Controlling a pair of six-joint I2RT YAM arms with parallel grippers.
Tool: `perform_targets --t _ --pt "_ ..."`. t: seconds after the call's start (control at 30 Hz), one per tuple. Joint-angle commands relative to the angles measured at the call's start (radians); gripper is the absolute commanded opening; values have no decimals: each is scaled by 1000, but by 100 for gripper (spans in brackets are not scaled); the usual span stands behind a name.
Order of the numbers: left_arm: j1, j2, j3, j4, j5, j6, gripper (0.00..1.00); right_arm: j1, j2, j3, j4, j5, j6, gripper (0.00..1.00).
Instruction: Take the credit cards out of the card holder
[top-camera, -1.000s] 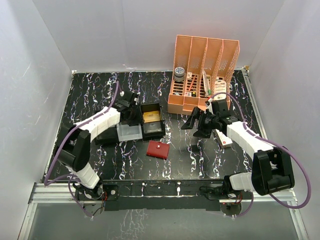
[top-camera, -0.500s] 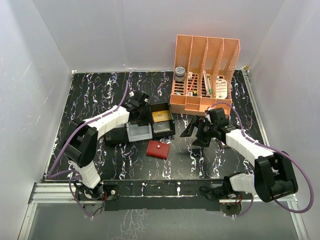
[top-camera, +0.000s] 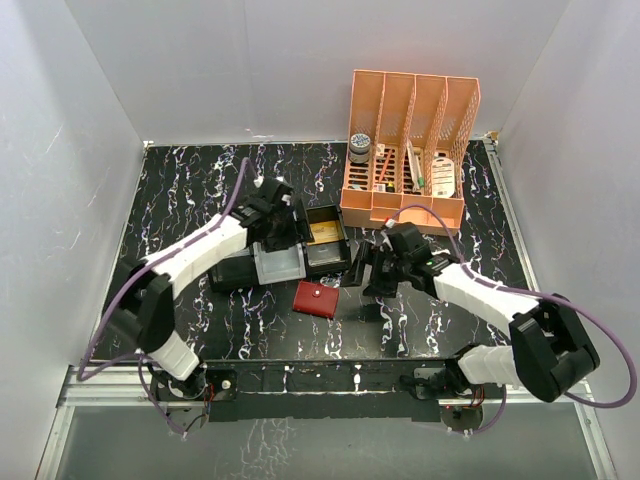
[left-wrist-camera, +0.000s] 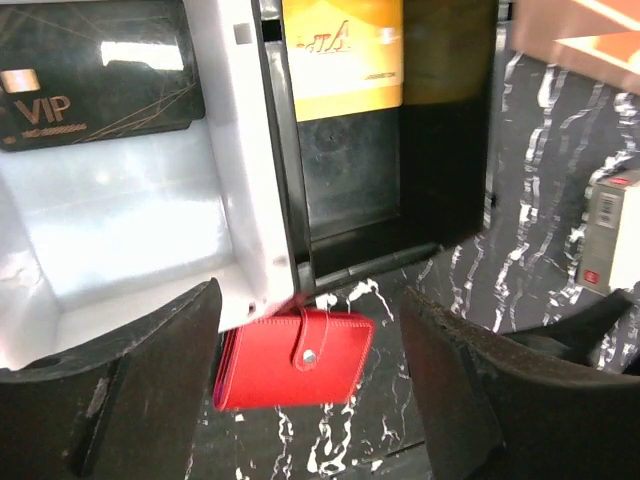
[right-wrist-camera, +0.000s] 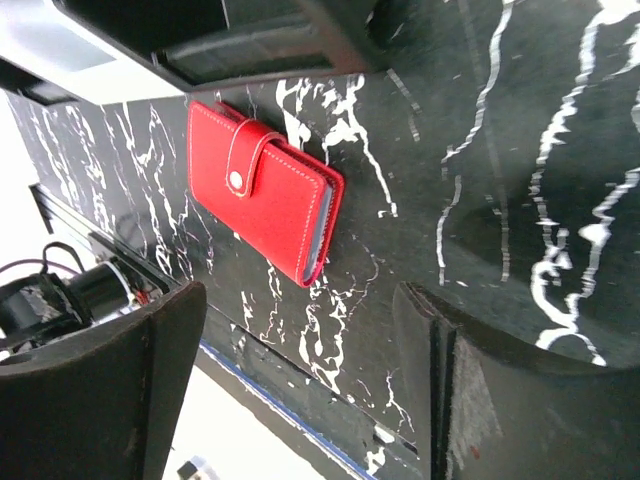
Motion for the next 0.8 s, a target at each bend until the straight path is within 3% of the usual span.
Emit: perform_targets --t 0.0,0.2,0.4,0.77 --pt "-2 -251 -113 -21 -54 4 72 99 55 58 108 96 5 70" --pt "2 -548 -357 3 -59 -88 78 209 134 166 60 284 -133 67" --pt "5 -781 -535 22 24 -163 82 241 204 216 100 306 -283 62" --pt "4 -921 -681 13 113 -217 82 319 346 252 81 217 -282 49"
